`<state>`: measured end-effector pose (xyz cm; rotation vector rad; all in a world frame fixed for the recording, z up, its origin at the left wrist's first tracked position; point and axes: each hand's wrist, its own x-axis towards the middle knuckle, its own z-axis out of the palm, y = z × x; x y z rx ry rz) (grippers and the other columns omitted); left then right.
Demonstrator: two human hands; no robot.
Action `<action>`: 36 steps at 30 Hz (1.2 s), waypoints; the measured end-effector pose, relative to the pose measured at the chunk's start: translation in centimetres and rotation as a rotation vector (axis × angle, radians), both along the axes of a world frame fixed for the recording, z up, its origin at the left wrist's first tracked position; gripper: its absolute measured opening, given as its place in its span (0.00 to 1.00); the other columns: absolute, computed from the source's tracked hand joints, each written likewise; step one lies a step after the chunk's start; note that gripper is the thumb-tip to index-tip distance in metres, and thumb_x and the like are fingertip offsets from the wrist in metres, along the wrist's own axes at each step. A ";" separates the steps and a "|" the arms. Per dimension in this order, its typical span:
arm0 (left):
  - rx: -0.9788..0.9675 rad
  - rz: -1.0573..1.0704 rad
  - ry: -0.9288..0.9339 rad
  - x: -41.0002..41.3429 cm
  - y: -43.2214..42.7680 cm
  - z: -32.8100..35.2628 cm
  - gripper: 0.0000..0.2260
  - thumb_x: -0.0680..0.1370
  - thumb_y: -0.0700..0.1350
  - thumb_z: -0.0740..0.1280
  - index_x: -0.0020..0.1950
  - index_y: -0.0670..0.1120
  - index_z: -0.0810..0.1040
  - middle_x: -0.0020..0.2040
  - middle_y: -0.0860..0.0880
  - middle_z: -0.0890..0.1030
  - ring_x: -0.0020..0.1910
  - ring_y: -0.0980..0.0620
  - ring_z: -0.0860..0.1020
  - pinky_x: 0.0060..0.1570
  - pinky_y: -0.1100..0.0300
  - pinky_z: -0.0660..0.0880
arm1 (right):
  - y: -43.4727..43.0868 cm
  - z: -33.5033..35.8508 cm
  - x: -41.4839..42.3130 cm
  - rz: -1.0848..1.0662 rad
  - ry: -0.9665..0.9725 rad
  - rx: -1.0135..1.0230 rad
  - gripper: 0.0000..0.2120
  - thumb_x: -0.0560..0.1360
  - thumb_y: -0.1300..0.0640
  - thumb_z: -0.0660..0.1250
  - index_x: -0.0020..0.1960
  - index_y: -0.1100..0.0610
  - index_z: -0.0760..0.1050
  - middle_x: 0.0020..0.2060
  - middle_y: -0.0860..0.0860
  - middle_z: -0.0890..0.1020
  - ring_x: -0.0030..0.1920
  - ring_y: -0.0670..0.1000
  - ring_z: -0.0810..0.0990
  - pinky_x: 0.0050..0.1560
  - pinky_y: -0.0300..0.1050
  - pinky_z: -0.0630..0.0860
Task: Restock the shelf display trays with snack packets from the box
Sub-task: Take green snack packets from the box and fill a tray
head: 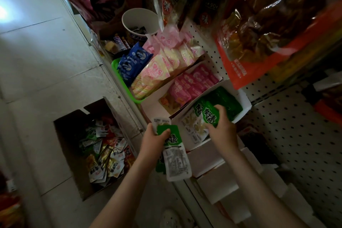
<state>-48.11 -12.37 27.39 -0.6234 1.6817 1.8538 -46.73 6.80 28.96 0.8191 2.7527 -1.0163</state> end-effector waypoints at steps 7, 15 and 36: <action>-0.059 0.031 0.098 0.2 0.8 -0.1 0.06 0.78 0.42 0.67 0.50 0.51 0.71 0.49 0.47 0.82 0.47 0.48 0.83 0.49 0.46 0.81 | -0.9 -4.0 0.7 -0.004 -0.135 0.579 0.19 0.76 0.60 0.65 0.64 0.56 0.63 0.52 0.54 0.80 0.56 0.54 0.75 0.57 0.48 0.57; -0.047 0.025 0.113 0.5 1.0 0.0 0.07 0.78 0.42 0.67 0.52 0.52 0.72 0.50 0.48 0.82 0.47 0.50 0.83 0.50 0.48 0.81 | -1.8 -3.9 0.8 -0.107 -0.214 0.729 0.21 0.73 0.54 0.68 0.62 0.58 0.69 0.65 0.55 0.68 0.63 0.55 0.67 0.62 0.52 0.63; 0.079 0.081 0.115 -0.4 1.0 1.4 0.08 0.77 0.41 0.69 0.56 0.45 0.76 0.50 0.45 0.84 0.47 0.48 0.84 0.47 0.54 0.81 | -6.7 4.0 2.8 0.419 -0.222 0.015 0.35 0.69 0.34 0.67 0.69 0.48 0.62 0.67 0.47 0.66 0.68 0.47 0.57 0.69 0.49 0.57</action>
